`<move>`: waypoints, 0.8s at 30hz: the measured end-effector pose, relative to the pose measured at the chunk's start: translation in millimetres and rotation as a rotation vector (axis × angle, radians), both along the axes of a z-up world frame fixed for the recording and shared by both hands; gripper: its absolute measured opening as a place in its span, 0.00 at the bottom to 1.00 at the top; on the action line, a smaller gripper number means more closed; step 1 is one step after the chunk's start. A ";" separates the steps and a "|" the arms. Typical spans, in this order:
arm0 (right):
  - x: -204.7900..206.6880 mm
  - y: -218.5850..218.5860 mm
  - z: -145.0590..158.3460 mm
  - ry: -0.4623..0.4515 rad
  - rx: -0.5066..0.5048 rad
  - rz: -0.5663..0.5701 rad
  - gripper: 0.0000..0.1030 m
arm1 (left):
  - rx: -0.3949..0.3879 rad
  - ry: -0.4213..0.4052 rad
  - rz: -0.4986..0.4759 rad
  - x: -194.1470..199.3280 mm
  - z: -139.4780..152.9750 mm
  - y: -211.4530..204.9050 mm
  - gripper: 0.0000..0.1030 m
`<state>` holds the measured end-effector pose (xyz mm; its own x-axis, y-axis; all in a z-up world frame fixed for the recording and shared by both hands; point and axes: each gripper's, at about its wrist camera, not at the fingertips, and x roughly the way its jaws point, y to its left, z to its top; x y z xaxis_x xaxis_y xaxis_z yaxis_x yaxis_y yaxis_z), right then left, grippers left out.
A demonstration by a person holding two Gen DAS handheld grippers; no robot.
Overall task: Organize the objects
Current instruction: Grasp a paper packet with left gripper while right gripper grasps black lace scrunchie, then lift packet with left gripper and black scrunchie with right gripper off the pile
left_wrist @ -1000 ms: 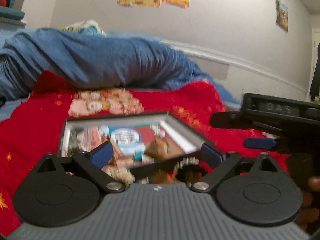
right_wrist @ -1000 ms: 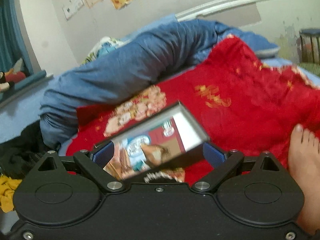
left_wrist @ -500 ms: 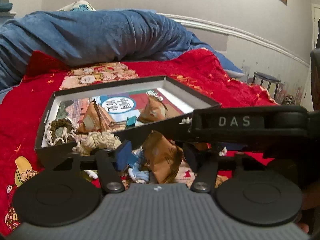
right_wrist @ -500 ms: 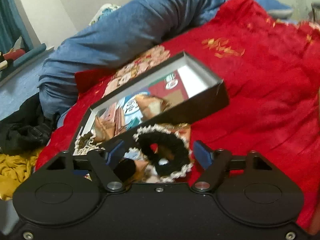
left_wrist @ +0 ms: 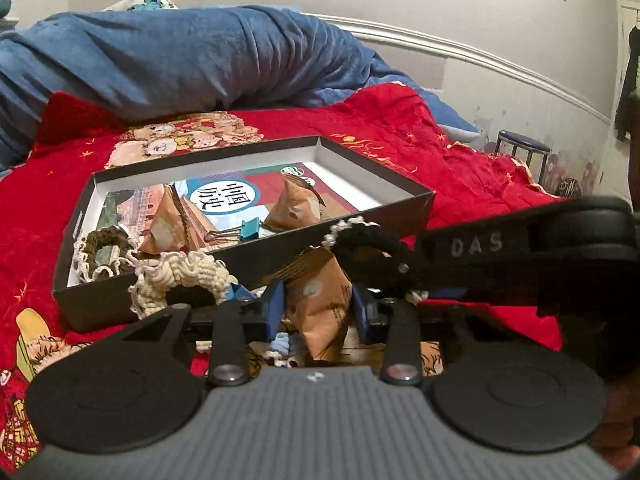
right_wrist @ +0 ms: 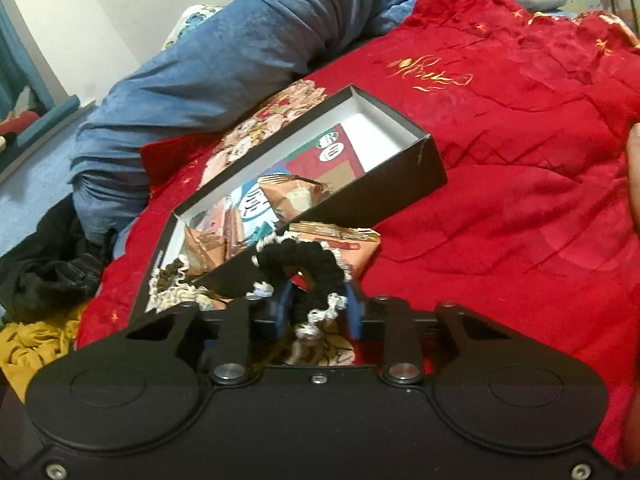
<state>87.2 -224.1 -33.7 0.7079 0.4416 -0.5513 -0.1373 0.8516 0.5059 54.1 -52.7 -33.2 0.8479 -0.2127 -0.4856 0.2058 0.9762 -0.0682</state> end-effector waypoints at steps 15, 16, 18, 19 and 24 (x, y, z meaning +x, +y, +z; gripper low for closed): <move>-20.4 -14.6 20.5 -0.095 0.084 -0.033 0.14 | -0.051 0.001 0.021 -4.6 10.5 11.6 0.33; -21.0 -14.6 22.4 -0.102 0.083 -0.031 0.14 | -0.055 -0.003 0.017 -5.0 11.7 11.8 0.33; -23.0 -14.2 25.0 -0.112 0.084 -0.034 0.14 | -0.056 -0.013 0.013 -6.3 13.3 11.6 0.32; -23.4 -14.4 26.3 -0.115 0.087 -0.037 0.14 | -0.056 -0.018 0.013 -6.6 13.8 11.4 0.32; -26.1 -11.5 32.6 -0.133 0.091 -0.041 0.14 | -0.074 -0.033 0.016 -8.8 17.2 14.9 0.32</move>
